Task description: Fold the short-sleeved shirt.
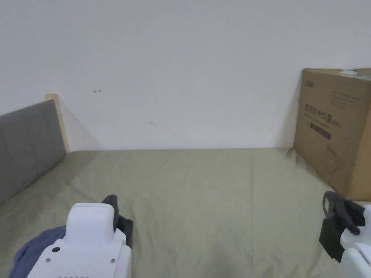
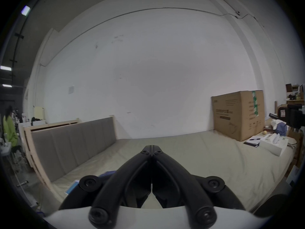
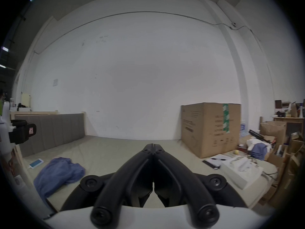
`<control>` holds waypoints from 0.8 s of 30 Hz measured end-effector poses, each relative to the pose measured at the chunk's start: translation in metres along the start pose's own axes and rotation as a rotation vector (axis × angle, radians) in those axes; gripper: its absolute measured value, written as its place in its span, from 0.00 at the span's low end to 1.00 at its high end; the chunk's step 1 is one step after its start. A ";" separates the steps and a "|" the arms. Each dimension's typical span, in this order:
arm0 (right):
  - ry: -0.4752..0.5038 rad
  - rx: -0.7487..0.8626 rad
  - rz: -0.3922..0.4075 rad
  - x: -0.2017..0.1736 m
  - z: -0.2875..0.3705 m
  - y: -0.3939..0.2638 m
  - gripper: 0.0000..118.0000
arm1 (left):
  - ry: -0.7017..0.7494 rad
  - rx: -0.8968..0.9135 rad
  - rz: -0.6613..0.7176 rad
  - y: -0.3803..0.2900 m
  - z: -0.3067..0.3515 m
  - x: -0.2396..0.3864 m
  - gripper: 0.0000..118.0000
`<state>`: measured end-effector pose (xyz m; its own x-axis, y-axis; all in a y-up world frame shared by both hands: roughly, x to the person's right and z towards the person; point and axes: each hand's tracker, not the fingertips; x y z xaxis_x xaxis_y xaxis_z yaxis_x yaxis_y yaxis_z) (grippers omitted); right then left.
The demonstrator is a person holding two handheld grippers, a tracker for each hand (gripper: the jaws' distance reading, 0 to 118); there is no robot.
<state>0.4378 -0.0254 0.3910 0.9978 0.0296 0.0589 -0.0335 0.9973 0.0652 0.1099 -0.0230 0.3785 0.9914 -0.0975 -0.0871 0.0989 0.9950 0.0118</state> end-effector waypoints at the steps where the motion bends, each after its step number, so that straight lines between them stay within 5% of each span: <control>1: 0.049 0.003 -0.018 -0.014 -0.006 0.002 0.00 | 0.042 0.002 -0.010 0.000 0.004 -0.015 0.00; 8: 0.368 -0.003 -0.009 -0.132 -0.033 0.000 0.00 | 0.382 -0.077 -0.006 -0.009 0.040 -0.116 0.00; 14: 0.492 -0.030 0.003 -0.170 -0.049 -0.008 0.00 | 0.459 -0.142 0.052 -0.032 0.036 -0.143 0.00; 19: 0.512 -0.086 -0.004 -0.156 -0.066 -0.017 0.00 | 0.342 -0.215 0.075 -0.037 -0.041 -0.157 0.00; 24: 0.466 -0.212 0.006 -0.132 -0.091 -0.036 0.00 | 0.052 -0.661 0.059 -0.075 -0.196 -0.179 0.00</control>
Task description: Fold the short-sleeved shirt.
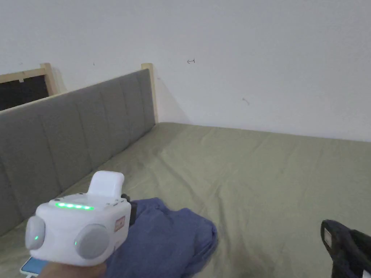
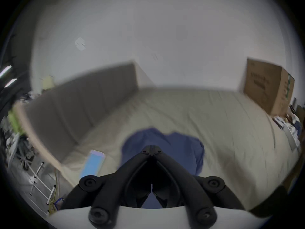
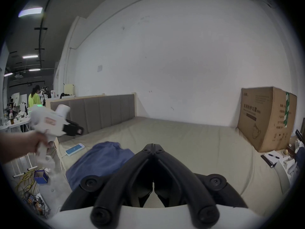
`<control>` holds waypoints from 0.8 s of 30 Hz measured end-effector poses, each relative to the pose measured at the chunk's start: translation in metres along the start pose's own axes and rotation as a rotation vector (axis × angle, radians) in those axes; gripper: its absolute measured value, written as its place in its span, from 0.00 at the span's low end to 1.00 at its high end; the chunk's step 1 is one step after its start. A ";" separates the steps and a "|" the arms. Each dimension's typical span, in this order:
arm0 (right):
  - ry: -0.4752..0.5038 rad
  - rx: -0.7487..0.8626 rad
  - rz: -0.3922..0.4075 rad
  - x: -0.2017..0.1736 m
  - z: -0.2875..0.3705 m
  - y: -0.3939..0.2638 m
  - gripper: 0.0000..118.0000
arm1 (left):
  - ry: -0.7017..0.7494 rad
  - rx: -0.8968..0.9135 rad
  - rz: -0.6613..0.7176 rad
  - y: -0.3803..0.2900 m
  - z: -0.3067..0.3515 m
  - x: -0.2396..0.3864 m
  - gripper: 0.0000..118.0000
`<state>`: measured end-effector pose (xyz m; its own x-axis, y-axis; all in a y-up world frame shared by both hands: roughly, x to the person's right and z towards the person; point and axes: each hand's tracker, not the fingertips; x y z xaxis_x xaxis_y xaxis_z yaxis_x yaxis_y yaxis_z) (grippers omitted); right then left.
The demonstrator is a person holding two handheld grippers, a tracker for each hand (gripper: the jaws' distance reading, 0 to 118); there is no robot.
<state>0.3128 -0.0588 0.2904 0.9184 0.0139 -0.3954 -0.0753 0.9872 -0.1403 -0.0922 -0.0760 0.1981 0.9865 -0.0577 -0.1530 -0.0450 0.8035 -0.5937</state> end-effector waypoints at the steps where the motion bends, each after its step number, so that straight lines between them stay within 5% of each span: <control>1: -0.010 -0.025 -0.013 0.007 -0.004 -0.005 0.00 | -0.035 -0.105 0.000 0.006 -0.033 -0.001 0.00; 7: -0.051 -0.213 -0.058 0.046 -0.038 -0.050 0.00 | -0.160 -0.554 0.025 -0.005 -0.188 -0.011 0.03; 8: -0.049 -0.228 -0.081 0.051 -0.041 -0.055 0.00 | -0.169 -0.551 -0.001 -0.007 -0.198 -0.009 0.17; 9: -0.050 -0.240 -0.105 0.056 -0.044 -0.061 0.00 | -0.166 -0.527 -0.037 -0.011 -0.202 -0.006 0.45; 10: -0.055 -0.245 -0.116 0.060 -0.046 -0.066 0.00 | -0.159 -0.494 -0.057 -0.013 -0.209 -0.002 0.88; 11: -0.065 -0.249 -0.116 0.061 -0.048 -0.070 0.00 | -0.139 -0.473 -0.078 -0.015 -0.215 0.002 1.00; 17: -0.012 -0.309 -0.010 0.050 -0.055 -0.093 0.00 | -0.127 -0.518 -0.094 -0.032 -0.233 0.018 0.97; 20: 0.021 -0.329 -0.020 0.045 -0.054 -0.099 0.00 | -0.119 -0.490 -0.114 -0.021 -0.225 0.022 0.92; 21: 0.028 -0.331 -0.036 0.045 -0.053 -0.099 0.00 | -0.136 -0.476 -0.106 -0.023 -0.219 0.020 0.79; 23: 0.030 -0.328 -0.061 0.046 -0.048 -0.096 0.00 | -0.142 -0.429 -0.108 -0.015 -0.203 0.024 0.10; 24: 0.031 -0.320 -0.068 0.047 -0.045 -0.094 0.00 | -0.120 -0.439 -0.124 -0.013 -0.196 0.028 0.01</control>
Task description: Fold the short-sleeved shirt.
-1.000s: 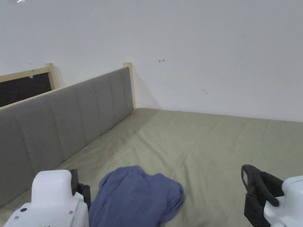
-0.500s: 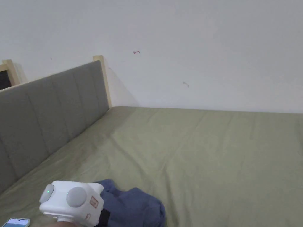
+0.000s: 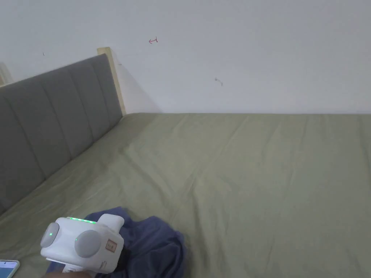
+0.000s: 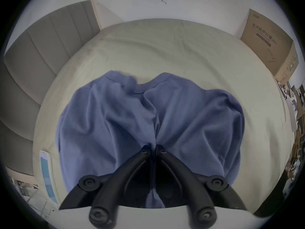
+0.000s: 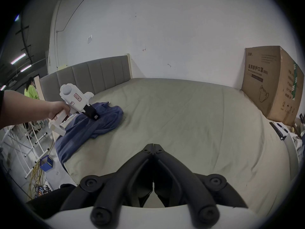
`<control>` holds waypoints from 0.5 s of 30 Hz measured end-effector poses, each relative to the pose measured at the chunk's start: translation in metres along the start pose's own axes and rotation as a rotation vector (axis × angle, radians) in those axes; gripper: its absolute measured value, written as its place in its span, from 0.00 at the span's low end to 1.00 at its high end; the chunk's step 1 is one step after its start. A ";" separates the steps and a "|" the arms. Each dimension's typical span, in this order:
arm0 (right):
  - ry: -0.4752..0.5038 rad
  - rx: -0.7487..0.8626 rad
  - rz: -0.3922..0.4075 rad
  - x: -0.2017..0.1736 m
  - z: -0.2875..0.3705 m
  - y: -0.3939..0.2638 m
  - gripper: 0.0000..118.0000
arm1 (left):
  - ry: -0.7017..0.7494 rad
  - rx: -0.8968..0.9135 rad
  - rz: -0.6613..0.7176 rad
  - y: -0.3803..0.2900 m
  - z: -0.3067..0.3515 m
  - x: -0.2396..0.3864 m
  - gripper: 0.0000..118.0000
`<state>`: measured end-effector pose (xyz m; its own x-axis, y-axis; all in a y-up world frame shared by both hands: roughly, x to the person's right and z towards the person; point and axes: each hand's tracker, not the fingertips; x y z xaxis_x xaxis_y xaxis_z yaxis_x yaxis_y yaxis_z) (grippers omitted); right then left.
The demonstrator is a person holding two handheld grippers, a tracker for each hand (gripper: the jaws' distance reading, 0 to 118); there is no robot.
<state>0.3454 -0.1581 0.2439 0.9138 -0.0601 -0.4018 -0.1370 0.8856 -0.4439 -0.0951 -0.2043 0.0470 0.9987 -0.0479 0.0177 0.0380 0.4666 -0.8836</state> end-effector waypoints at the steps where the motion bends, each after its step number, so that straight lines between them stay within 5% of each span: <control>1: -0.001 0.007 -0.005 0.000 0.003 0.001 0.00 | -0.001 0.002 -0.007 -0.005 0.004 -0.001 0.01; 5: -0.015 0.036 -0.018 0.005 0.025 0.014 0.00 | 0.009 0.052 -0.019 -0.006 0.044 -0.005 0.01; 9: -0.049 0.102 -0.005 0.012 0.058 0.035 0.00 | -0.047 0.279 0.147 0.010 0.143 -0.028 0.01; 15: -0.105 0.198 0.005 0.025 0.102 0.059 0.00 | -0.028 0.592 0.042 0.042 0.328 -0.015 0.01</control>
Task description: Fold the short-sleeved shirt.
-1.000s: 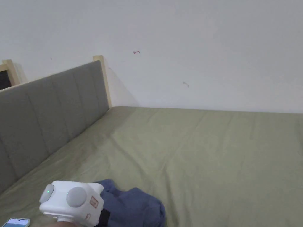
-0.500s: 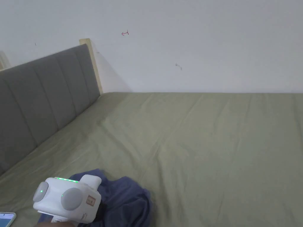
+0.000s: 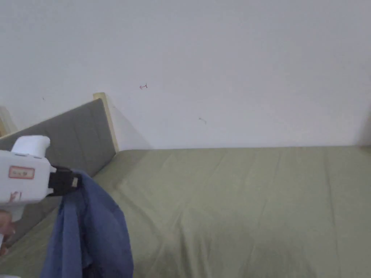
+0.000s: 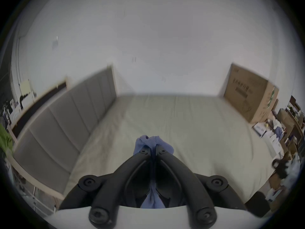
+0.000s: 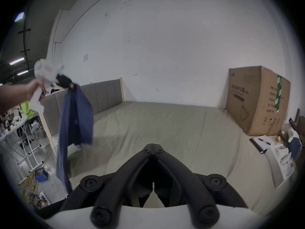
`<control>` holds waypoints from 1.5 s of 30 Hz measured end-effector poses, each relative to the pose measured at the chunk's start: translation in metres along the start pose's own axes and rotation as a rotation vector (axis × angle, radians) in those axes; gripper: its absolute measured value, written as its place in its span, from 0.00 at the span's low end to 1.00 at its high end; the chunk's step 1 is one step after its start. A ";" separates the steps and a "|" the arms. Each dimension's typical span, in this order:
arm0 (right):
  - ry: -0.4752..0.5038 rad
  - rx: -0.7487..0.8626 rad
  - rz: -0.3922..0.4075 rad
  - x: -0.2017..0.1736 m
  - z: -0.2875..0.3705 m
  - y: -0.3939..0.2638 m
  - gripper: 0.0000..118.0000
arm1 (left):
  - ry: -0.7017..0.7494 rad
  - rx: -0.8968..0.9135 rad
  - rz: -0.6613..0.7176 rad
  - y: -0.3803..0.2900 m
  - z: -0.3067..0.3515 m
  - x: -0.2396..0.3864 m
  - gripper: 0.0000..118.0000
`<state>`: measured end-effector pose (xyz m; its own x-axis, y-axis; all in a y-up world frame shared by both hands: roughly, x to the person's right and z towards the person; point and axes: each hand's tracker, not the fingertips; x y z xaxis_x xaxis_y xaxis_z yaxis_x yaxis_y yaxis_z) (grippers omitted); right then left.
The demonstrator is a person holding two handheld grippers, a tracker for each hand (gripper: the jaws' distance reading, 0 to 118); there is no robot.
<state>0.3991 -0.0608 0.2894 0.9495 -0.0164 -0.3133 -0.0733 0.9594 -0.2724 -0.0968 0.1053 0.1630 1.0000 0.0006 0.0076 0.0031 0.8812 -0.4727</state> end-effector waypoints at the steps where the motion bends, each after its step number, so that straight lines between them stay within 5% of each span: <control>1: -0.015 0.015 0.010 0.002 0.004 0.004 0.00 | -0.027 0.041 0.002 0.019 0.019 0.008 0.01; 7: -0.064 0.106 -0.065 0.021 0.030 0.021 0.00 | -0.105 0.327 -0.200 0.101 0.105 0.124 0.01; 15: -0.204 0.166 -0.110 0.070 0.067 0.026 0.00 | -0.505 0.290 -0.298 0.091 0.058 0.302 0.01; 20: -0.280 0.140 -0.142 0.100 0.081 0.003 0.00 | -0.756 0.052 -0.116 0.014 -0.043 0.373 0.01; 27: -0.327 0.007 -0.192 0.126 0.069 -0.043 0.00 | -0.483 -0.489 -0.250 -0.151 -0.211 0.416 0.02; 29: -0.328 -0.037 -0.209 0.128 0.063 -0.053 0.00 | -0.451 -0.599 -0.281 -0.194 -0.228 0.413 0.10; 30: -0.329 -0.051 -0.219 0.129 0.060 -0.056 0.00 | -0.432 -0.618 -0.294 -0.207 -0.230 0.412 0.28; 31: -0.326 -0.060 -0.230 0.130 0.058 -0.058 0.00 | -0.418 -0.615 -0.274 -0.214 -0.232 0.409 0.61; 32: -0.319 -0.065 -0.240 0.130 0.057 -0.059 0.00 | -0.414 -0.610 -0.256 -0.218 -0.228 0.403 0.83; 36: -0.316 -0.071 -0.237 0.128 0.055 -0.053 0.00 | -0.453 -0.515 -0.233 -0.185 -0.207 0.375 0.96; 40: -0.309 -0.037 -0.235 0.121 0.064 -0.035 0.00 | -0.447 -0.337 -0.256 -0.121 -0.149 0.333 0.96; 45: -0.313 0.028 -0.199 0.106 0.079 -0.009 0.00 | -0.462 0.001 -0.114 -0.078 -0.027 0.261 0.96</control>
<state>0.5249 -0.0486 0.3301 0.9920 -0.1207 0.0376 0.1264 0.9535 -0.2737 0.1644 0.0237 0.1786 0.8852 0.1138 0.4511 0.1125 0.8884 -0.4451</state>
